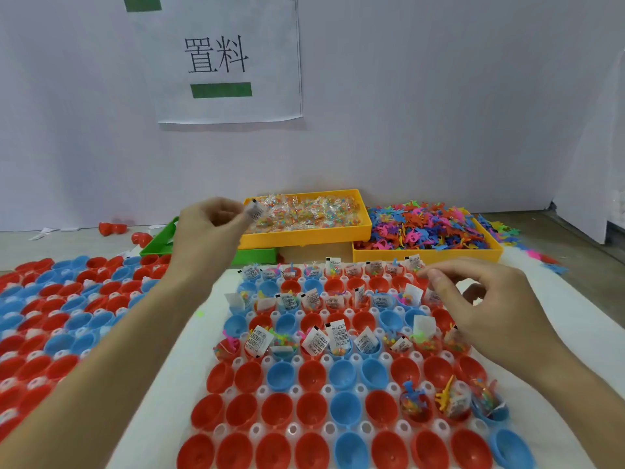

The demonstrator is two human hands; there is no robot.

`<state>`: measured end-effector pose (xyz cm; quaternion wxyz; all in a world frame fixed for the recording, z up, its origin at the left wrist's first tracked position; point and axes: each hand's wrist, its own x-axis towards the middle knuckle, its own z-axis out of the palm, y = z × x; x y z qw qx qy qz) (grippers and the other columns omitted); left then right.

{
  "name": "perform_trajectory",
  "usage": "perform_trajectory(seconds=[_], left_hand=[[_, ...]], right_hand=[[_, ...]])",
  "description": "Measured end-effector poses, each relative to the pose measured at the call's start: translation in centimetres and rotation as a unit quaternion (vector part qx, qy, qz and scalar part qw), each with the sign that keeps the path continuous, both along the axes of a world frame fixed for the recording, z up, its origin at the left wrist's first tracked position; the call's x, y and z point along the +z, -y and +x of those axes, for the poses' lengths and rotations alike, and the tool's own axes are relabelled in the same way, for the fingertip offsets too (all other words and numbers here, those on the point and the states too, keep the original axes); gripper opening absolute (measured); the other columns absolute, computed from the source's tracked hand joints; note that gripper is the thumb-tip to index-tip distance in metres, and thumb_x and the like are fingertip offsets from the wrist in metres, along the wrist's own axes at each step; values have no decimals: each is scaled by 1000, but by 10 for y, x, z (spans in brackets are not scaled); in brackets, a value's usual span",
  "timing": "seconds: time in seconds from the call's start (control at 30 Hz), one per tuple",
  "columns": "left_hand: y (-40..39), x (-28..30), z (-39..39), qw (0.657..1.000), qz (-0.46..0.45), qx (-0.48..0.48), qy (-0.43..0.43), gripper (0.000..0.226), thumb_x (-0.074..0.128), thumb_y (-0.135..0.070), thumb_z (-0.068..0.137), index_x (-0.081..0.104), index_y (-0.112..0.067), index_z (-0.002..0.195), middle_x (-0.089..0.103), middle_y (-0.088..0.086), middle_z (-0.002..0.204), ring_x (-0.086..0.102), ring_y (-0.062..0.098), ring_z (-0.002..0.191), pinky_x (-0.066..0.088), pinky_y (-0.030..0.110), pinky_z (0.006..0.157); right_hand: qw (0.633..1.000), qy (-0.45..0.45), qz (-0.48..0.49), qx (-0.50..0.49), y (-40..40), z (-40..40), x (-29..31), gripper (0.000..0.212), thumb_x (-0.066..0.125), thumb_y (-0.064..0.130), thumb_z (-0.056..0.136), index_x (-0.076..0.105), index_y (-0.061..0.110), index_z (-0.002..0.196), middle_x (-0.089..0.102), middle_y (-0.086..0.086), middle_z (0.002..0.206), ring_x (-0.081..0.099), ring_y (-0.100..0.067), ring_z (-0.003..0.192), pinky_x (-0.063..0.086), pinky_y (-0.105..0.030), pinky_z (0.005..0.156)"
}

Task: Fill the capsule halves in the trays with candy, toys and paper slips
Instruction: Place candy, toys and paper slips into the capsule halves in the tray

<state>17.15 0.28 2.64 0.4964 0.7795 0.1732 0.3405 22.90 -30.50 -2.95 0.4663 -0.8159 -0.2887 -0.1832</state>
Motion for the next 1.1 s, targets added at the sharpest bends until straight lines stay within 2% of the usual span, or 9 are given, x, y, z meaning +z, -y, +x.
perform_trajectory(seconds=[0.13, 0.27, 0.37, 0.47, 0.53, 0.7, 0.77, 0.97, 1.1], left_hand=[[46, -6, -45, 986, 33, -160, -9, 14, 72, -23, 85, 71, -9, 84, 73, 8, 80, 68, 21, 72, 56, 30, 68], [75, -24, -63, 969, 48, -240, -20, 7, 72, -3, 85, 70, -8, 79, 70, 6, 73, 64, 12, 64, 54, 25, 61], [84, -32, -66, 962, 78, -261, -25, 17, 74, -4, 83, 71, -18, 76, 70, -4, 70, 65, 8, 64, 53, 23, 62], [86, -35, -69, 954, 88, -284, -24, 14, 76, -9, 83, 72, -21, 76, 71, -6, 71, 66, 9, 66, 53, 22, 62], [87, -35, -71, 951, 100, -292, -22, 14, 76, -11, 83, 72, -23, 78, 71, -8, 71, 68, 10, 67, 53, 21, 62], [94, -37, -75, 945, 132, -300, -12, 15, 75, -11, 82, 73, -25, 78, 71, -12, 72, 69, 9, 71, 52, 19, 64], [96, -38, -76, 942, 143, -303, -18, 16, 75, -13, 83, 72, -29, 79, 71, -15, 74, 69, 8, 72, 53, 19, 65], [98, -39, -77, 940, 141, -310, -23, 9, 76, -20, 84, 73, -28, 81, 71, -16, 73, 70, 8, 72, 56, 23, 66], [94, -36, -76, 946, 124, -298, -9, 7, 76, -24, 85, 73, -29, 82, 72, -12, 75, 69, 10, 74, 52, 17, 64]], right_hand=[[999, -25, -2, 37, -3, -9, 7, 17, 68, 18, 89, 77, 33, 88, 72, 23, 83, 66, -10, 73, 51, -23, 46], [996, -39, -32, 73, -7, -21, 14, 14, 72, 20, 85, 78, 33, 85, 73, 21, 78, 67, -9, 74, 50, -15, 59], [993, -51, -37, 99, -10, -30, 18, 14, 75, 23, 83, 77, 36, 86, 73, 21, 78, 66, -5, 77, 50, -15, 61], [987, -60, -25, 150, -13, -41, 25, 17, 70, 43, 75, 76, 41, 91, 73, 23, 83, 65, 0, 80, 48, -13, 64], [982, -53, -33, 180, -13, -48, 29, 21, 71, 48, 72, 77, 43, 92, 74, 26, 87, 65, 3, 83, 45, -9, 66], [975, -44, -50, 211, -17, -56, 30, 12, 79, 29, 78, 79, 34, 88, 73, 20, 78, 66, -2, 75, 44, -10, 63], [975, -50, -49, 212, -17, -57, 30, 8, 78, 30, 78, 79, 32, 86, 73, 19, 76, 66, -4, 73, 45, -12, 60], [971, -96, -63, 210, -15, -54, 33, 15, 80, 18, 80, 78, 33, 85, 73, 16, 76, 67, -8, 73, 51, -16, 61], [962, -125, -109, 217, -4, -50, 42, 17, 82, 19, 79, 78, 35, 81, 73, 14, 75, 64, -5, 67, 50, -16, 60]])
